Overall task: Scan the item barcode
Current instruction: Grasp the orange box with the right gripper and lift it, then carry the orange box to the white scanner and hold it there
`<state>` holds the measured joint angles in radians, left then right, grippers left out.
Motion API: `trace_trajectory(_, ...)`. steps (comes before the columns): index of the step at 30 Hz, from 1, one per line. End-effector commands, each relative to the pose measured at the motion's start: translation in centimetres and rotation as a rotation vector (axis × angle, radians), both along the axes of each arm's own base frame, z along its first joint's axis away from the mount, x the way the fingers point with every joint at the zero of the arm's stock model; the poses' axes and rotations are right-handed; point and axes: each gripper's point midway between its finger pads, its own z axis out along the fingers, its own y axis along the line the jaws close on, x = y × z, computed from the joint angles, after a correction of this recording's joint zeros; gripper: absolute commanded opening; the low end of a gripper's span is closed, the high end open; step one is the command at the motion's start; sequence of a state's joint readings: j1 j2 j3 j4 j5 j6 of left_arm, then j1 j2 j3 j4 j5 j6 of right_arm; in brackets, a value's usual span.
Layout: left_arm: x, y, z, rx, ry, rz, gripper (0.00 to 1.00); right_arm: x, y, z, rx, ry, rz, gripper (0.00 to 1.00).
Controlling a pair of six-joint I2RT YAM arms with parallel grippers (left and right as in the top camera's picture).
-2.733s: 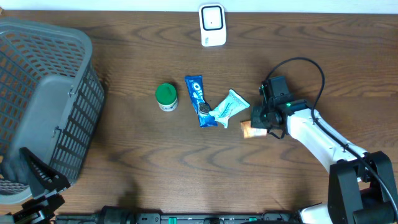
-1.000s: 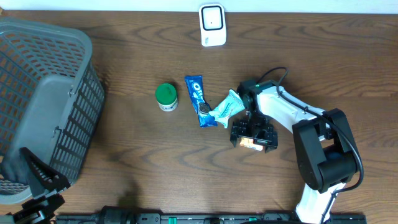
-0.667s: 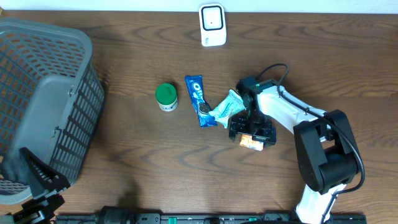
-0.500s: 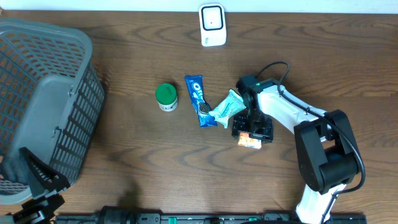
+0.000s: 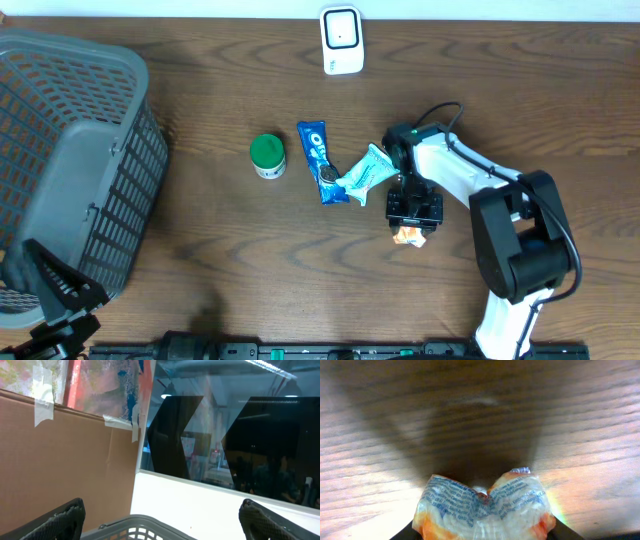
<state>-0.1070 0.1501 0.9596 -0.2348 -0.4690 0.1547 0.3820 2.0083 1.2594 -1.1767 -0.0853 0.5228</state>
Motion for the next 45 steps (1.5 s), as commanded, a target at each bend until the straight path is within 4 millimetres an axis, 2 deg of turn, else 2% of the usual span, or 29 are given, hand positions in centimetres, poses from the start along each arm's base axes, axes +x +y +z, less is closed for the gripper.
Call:
trace_trajectory(1, -0.2, -0.2, 0.0, 0.003, -0.011, -0.010, 0.98, 1.3, 0.9, 1.1, 0.048, -0.001, 0.044, 0.43)
trace_trajectory(8, 0.1, -0.2, -0.5, 0.004, 0.012, -0.011, 0.98, 1.2, 2.9, 4.4, 0.168, 0.054, 0.088, 0.39)
trace_trajectory(14, 1.2, -0.4, -2.4, -0.182, 0.005, -0.101, 0.98, 0.5, 3.4, 6.6, 0.212, 0.109, 0.107, 0.39)
trace_trajectory(17, 2.1, -0.5, -3.5, -0.222, 0.015, -0.116, 0.98, 0.5, 3.5, 7.9, 0.212, 0.119, 0.108, 0.36)
trace_trajectory(21, 3.7, -0.6, -5.5, -0.221, 0.073, -0.110, 0.98, 0.6, 3.9, 9.7, 0.237, 0.131, 0.124, 0.36)
trace_trajectory(26, 6.4, -0.9, -9.4, -0.216, 0.175, -0.098, 0.98, 0.4, 4.4, 11.7, 0.287, 0.148, 0.151, 0.35)
trace_trajectory(30, 8.6, -1.1, -12.6, -0.211, 0.276, -0.082, 0.98, 0.8, 4.6, 12.3, 0.299, 0.124, 0.166, 0.33)
trace_trajectory(33, 10.1, -1.2, -14.6, -0.207, 0.348, -0.074, 0.98, 1.3, 4.8, 12.6, 0.309, 0.103, 0.177, 0.37)
trace_trajectory(37, 11.5, -1.4, -16.4, -0.203, 0.420, -0.066, 0.98, 2.4, 5.2, 13.5, 0.325, 0.052, 0.188, 0.36)
trace_trajectory(41, 13.0, -1.5, -17.2, -0.201, 0.440, -0.063, 0.98, 4.5, 6.1, 15.5, 0.355, -0.052, 0.205, 0.36)
trace_trajectory(45, 14.1, -1.7, -18.0, -0.201, 0.443, -0.063, 0.98, 8.6, 6.7, 18.2, 0.347, -0.261, 0.227, 0.35)
